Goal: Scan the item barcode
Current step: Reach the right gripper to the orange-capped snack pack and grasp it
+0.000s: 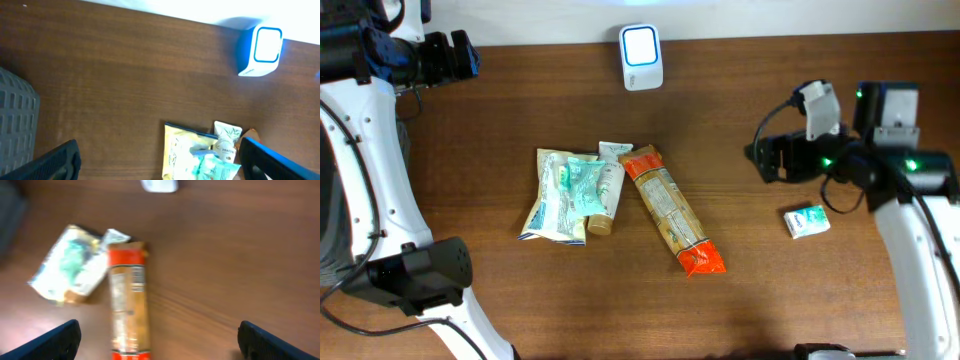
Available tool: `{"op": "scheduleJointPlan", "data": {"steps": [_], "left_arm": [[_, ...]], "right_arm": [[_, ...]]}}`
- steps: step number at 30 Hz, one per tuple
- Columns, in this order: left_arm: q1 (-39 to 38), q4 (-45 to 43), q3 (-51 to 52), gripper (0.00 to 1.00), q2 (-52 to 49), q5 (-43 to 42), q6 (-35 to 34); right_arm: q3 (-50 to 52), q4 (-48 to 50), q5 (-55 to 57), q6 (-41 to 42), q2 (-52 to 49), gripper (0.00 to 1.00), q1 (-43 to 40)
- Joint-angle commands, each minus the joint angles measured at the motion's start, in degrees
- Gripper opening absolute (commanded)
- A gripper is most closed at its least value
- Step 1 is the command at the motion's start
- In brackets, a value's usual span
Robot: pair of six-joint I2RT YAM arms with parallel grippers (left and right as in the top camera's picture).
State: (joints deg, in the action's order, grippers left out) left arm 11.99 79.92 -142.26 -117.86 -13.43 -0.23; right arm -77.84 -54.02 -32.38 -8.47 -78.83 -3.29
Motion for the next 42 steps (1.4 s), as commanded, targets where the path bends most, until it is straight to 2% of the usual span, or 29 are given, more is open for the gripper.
{"op": "scheduleJointPlan", "data": {"steps": [1,4,6,9,11,13,15,20,22,26,28,30,31,32,33,36,37,38,40,42], "left_arm": [[0.2,0.0,-0.1,0.99,-0.4,0.0,0.4],[0.2,0.0,-0.1,0.99,-0.4,0.0,0.4],[0.2,0.0,-0.1,0.99,-0.4,0.0,0.4],[0.2,0.0,-0.1,0.99,-0.4,0.0,0.4],[0.2,0.0,-0.1,0.99,-0.4,0.0,0.4],[0.2,0.0,-0.1,0.99,-0.4,0.0,0.4],[0.2,0.0,-0.1,0.99,-0.4,0.0,0.4],[0.2,0.0,-0.1,0.99,-0.4,0.0,0.4],[0.2,0.0,-0.1,0.99,-0.4,0.0,0.4],[0.2,0.0,-0.1,0.99,-0.4,0.0,0.4],[0.2,0.0,-0.1,0.99,-0.4,0.0,0.4],[0.2,0.0,-0.1,0.99,-0.4,0.0,0.4],[0.2,0.0,-0.1,0.99,-0.4,0.0,0.4],[0.2,0.0,-0.1,0.99,-0.4,0.0,0.4],[0.2,0.0,-0.1,0.99,-0.4,0.0,0.4],[0.2,0.0,-0.1,0.99,-0.4,0.0,0.4],[0.2,0.0,-0.1,0.99,-0.4,0.0,0.4],[0.2,0.0,-0.1,0.99,-0.4,0.0,0.4],[0.2,0.0,-0.1,0.99,-0.4,0.0,0.4],[0.2,0.0,-0.1,0.99,-0.4,0.0,0.4]], "right_arm": [[-1.2,-0.7,-16.7,2.1,-6.1,0.99,1.9],[-1.2,-3.9,-10.5,1.9,-13.7,0.99,9.4],[-1.2,-4.3,-3.8,2.0,-17.5,0.91,15.0],[-1.2,-4.8,8.3,7.6,-21.7,0.80,21.4],[-1.0,-6.2,9.6,8.6,-23.9,0.77,22.2],[-0.1,-6.3,9.6,8.6,-25.6,0.70,21.8],[1.7,-3.7,9.6,8.3,-27.2,0.59,21.7],[7.5,5.7,9.6,8.3,-27.8,0.11,21.9],[9.7,8.4,9.9,8.3,-28.0,0.04,22.7],[13.0,8.9,11.3,5.9,-30.1,0.04,30.9],[14.5,9.0,14.4,6.0,-31.4,0.11,34.5],[14.8,9.3,16.6,8.9,-32.5,0.05,36.0],[14.5,9.3,16.5,9.5,-32.3,0.05,35.3],[13.7,8.7,16.5,10.7,-32.1,0.09,33.9],[11.1,6.8,14.5,10.7,-31.8,0.23,31.5],[5.7,2.6,6.4,10.7,-30.5,0.34,26.4],[4.6,1.0,1.7,11.0,-30.3,0.60,23.6],[4.7,0.1,-0.7,11.0,-30.3,0.73,22.2],[6.0,-0.8,-3.8,12.2,-30.3,0.81,20.2],[8.2,1.0,-4.1,16.3,-30.5,0.81,21.1]]}}
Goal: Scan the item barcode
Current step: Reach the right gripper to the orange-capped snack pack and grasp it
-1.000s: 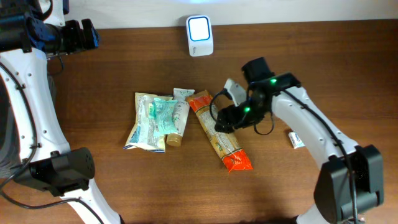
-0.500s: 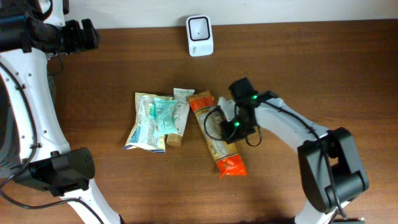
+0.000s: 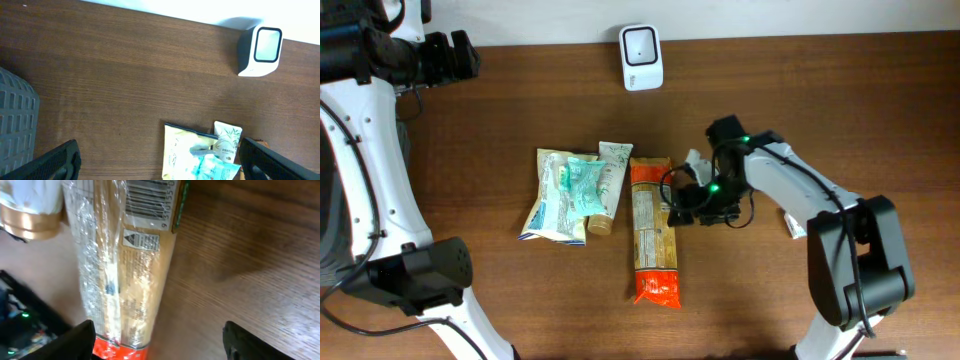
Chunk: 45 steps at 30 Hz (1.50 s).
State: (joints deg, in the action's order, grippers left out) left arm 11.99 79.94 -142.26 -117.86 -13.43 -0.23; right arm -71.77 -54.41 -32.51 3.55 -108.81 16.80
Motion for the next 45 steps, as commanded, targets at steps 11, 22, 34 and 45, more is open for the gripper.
{"op": "scheduleJointPlan", "data": {"steps": [11,22,34,45], "left_arm": [[0.2,-0.1,-0.1,0.99,-0.4,0.0,0.4],[0.2,-0.1,-0.1,0.99,-0.4,0.0,0.4],[0.2,-0.1,-0.1,0.99,-0.4,0.0,0.4],[0.2,-0.1,-0.1,0.99,-0.4,0.0,0.4]], "right_arm": [[5.3,9.9,1.6,22.4,-4.5,0.57,10.9],[-5.0,1.4,15.8,11.6,2.2,0.04,6.2],[-15.7,-13.8,53.7,10.2,-8.3,0.54,23.5],[-21.1,-10.4,21.7,-6.0,-4.4,0.92,5.8]]}}
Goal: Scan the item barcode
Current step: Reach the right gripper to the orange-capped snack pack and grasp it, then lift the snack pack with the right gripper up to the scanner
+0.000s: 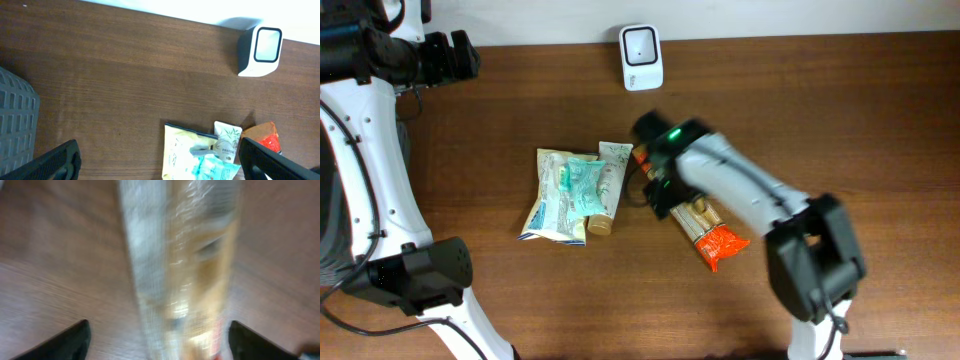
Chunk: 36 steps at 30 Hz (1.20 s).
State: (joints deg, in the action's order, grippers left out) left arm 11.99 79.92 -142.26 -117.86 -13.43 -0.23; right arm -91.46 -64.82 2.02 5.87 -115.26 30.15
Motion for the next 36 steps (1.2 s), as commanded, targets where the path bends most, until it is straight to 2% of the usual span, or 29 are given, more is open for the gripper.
{"op": "scheduleJointPlan", "data": {"steps": [1,3,5,10,13,15,16,20,22,23,26,29,30,33,36], "left_arm": [[0.2,0.0,-0.1,0.99,-0.4,0.0,0.4],[0.2,0.0,-0.1,0.99,-0.4,0.0,0.4],[0.2,0.0,-0.1,0.99,-0.4,0.0,0.4],[0.2,0.0,-0.1,0.99,-0.4,0.0,0.4],[0.2,0.0,-0.1,0.99,-0.4,0.0,0.4],[0.2,0.0,-0.1,0.99,-0.4,0.0,0.4],[0.2,0.0,-0.1,0.99,-0.4,0.0,0.4],[0.2,0.0,-0.1,0.99,-0.4,0.0,0.4],[0.2,0.0,-0.1,0.99,-0.4,0.0,0.4],[0.2,0.0,-0.1,0.99,-0.4,0.0,0.4],[0.2,0.0,-0.1,0.99,-0.4,0.0,0.4],[0.2,0.0,-0.1,0.99,-0.4,0.0,0.4],[0.2,0.0,-0.1,0.99,-0.4,0.0,0.4],[0.2,0.0,-0.1,0.99,-0.4,0.0,0.4],[0.2,0.0,-0.1,0.99,-0.4,0.0,0.4]], "right_arm": [[-1.4,-0.7,-19.0,-11.9,1.2,0.94,-10.8],[0.0,-3.3,-30.4,-20.2,-1.7,0.98,-17.7],[1.7,-6.0,-35.9,-26.8,-4.1,0.98,-20.7],[9.7,-5.9,-40.7,-36.1,-6.4,0.98,-21.9],[15.4,-0.9,-42.2,-36.0,-6.4,0.98,-21.9],[19.3,3.4,-43.9,-35.4,-6.4,0.89,-21.9],[21.3,5.8,-45.5,-35.2,-6.4,0.79,-21.9],[26.8,17.6,-45.8,-22.2,-6.4,0.39,-21.7],[27.8,20.6,-45.8,-19.1,-6.4,0.12,-21.1],[27.7,21.0,-46.0,-18.1,-6.4,0.04,-20.9],[24.0,17.2,-47.3,-17.4,-5.6,0.04,-20.9],[15.0,8.8,-44.8,-17.3,-0.1,0.04,-20.3],[12.0,6.6,-41.7,-16.8,2.5,0.04,-19.3],[5.2,2.8,-21.0,-10.9,11.3,0.04,-12.4],[4.2,3.4,-12.8,-10.9,17.3,0.04,-4.8]]}}
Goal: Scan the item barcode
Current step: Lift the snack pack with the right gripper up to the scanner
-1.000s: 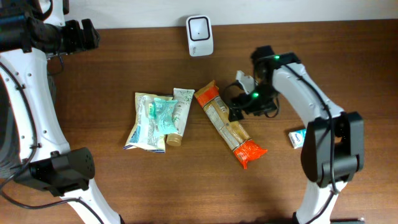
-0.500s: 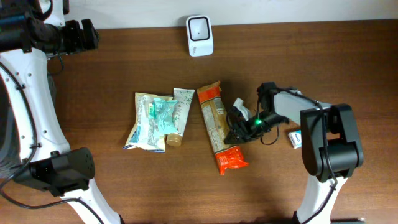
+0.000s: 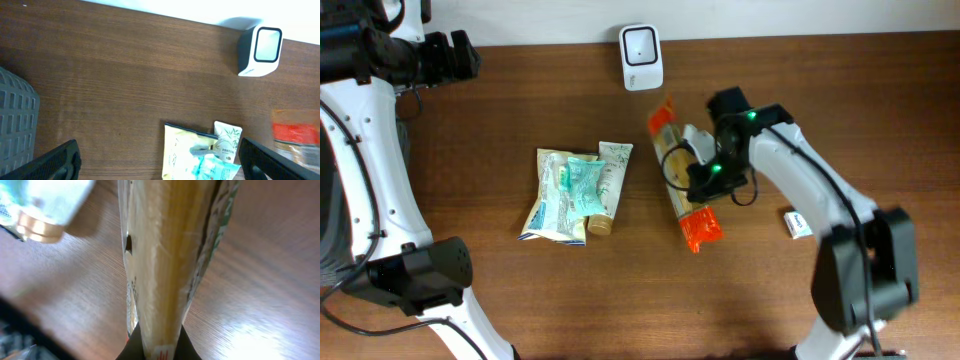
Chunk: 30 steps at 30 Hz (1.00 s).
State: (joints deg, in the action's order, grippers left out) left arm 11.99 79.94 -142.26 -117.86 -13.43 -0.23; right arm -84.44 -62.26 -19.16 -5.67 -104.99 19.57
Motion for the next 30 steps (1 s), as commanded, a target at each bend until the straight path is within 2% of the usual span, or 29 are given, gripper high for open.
{"op": "scheduleJointPlan", "data": {"steps": [1,4,9,12,14,15,16,20,22,24,26,30], "left_arm": [[0.2,-0.1,-0.1,0.99,-0.4,0.0,0.4],[0.2,-0.1,-0.1,0.99,-0.4,0.0,0.4],[0.2,-0.1,-0.1,0.99,-0.4,0.0,0.4],[0.2,-0.1,-0.1,0.99,-0.4,0.0,0.4],[0.2,-0.1,-0.1,0.99,-0.4,0.0,0.4],[0.2,-0.1,-0.1,0.99,-0.4,0.0,0.4],[0.2,-0.1,-0.1,0.99,-0.4,0.0,0.4],[0.2,-0.1,-0.1,0.99,-0.4,0.0,0.4],[0.2,-0.1,-0.1,0.99,-0.4,0.0,0.4],[0.2,-0.1,-0.1,0.99,-0.4,0.0,0.4],[0.2,-0.1,-0.1,0.99,-0.4,0.0,0.4],[0.2,-0.1,-0.1,0.99,-0.4,0.0,0.4]], "right_arm": [[-2.8,1.6,8.7,0.6,8.5,0.04,8.0],[-2.9,3.0,8.7,0.6,10.1,0.04,10.9],[-6.0,3.7,11.1,1.7,10.1,0.04,11.2],[-6.5,10.4,31.5,2.9,9.6,0.04,11.2],[-6.5,22.5,54.7,2.4,6.2,0.04,11.2],[-6.5,26.4,58.8,0.7,4.9,0.04,11.2],[-6.5,33.0,64.0,-4.0,3.0,0.04,11.1],[-6.5,68.4,73.6,-37.7,-8.2,0.04,11.0],[-6.5,93.0,75.5,-53.9,-15.4,0.04,10.3],[-6.5,110.0,75.1,-63.0,-21.0,0.04,9.3],[-6.5,120.0,73.6,-67.7,-25.6,0.04,8.1],[-6.6,120.7,70.7,-66.4,-29.6,0.04,4.9]]}}
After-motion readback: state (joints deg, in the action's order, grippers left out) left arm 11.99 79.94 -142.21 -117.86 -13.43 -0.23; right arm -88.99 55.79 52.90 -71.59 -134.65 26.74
